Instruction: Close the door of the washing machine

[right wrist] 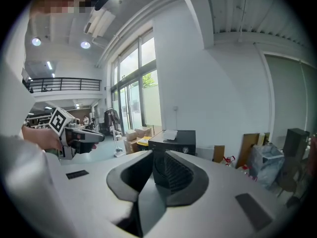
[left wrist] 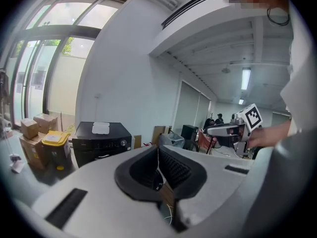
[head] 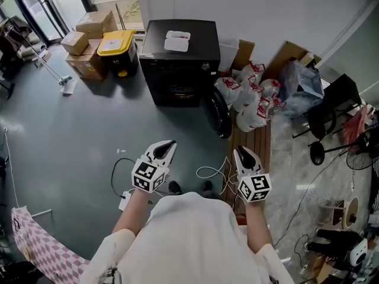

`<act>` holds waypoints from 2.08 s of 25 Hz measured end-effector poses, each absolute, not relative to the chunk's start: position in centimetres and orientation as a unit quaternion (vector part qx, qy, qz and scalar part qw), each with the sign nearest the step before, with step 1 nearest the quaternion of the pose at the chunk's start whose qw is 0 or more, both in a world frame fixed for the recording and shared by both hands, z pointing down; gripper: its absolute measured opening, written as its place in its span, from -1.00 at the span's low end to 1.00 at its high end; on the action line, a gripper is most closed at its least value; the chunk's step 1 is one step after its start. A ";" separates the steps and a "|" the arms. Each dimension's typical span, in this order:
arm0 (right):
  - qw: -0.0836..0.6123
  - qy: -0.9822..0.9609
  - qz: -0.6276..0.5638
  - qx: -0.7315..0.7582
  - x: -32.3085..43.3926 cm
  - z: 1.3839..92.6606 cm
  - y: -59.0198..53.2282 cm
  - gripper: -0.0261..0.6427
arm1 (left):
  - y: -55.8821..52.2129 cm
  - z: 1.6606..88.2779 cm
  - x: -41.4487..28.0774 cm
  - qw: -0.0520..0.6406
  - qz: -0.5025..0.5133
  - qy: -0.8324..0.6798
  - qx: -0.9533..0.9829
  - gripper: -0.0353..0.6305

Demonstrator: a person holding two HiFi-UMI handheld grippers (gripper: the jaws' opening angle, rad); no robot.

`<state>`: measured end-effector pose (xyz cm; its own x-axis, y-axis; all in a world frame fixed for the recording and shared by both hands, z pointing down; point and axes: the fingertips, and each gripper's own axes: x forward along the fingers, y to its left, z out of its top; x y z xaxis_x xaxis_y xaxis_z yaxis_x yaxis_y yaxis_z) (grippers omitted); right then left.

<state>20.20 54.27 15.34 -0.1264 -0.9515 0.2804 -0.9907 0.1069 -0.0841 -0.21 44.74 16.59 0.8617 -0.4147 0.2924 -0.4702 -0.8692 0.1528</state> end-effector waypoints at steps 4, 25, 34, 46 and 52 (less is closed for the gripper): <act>0.079 -0.731 0.129 0.666 19.2 15.6 54.2 -0.53 | 44.2 16.7 -1.2 0.108 0.124 -0.223 0.961 -0.86; 0.083 -0.710 0.158 0.681 16.4 17.6 52.2 -0.46 | 41.1 17.9 -4.0 0.112 0.131 -0.204 0.964 -0.86; 0.090 -0.709 0.179 0.677 17.9 19.8 49.8 -0.46 | 38.8 19.2 -2.6 0.118 0.141 -0.207 0.961 -0.86; 0.103 -0.708 0.208 0.667 23.1 22.9 43.2 -0.46 | 33.1 21.0 4.2 0.123 0.162 -0.185 0.962 -0.86; 0.113 -0.706 0.233 0.659 27.4 26.1 38.5 -0.46 | 29.0 23.0 9.4 0.121 0.186 -0.163 0.961 -0.86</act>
<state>27.37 38.53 26.09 -0.1054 -0.8784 0.4662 -0.9833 0.0221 -0.1807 9.40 28.96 23.04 0.8781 -0.2678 0.3964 -0.3580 -0.9175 0.1731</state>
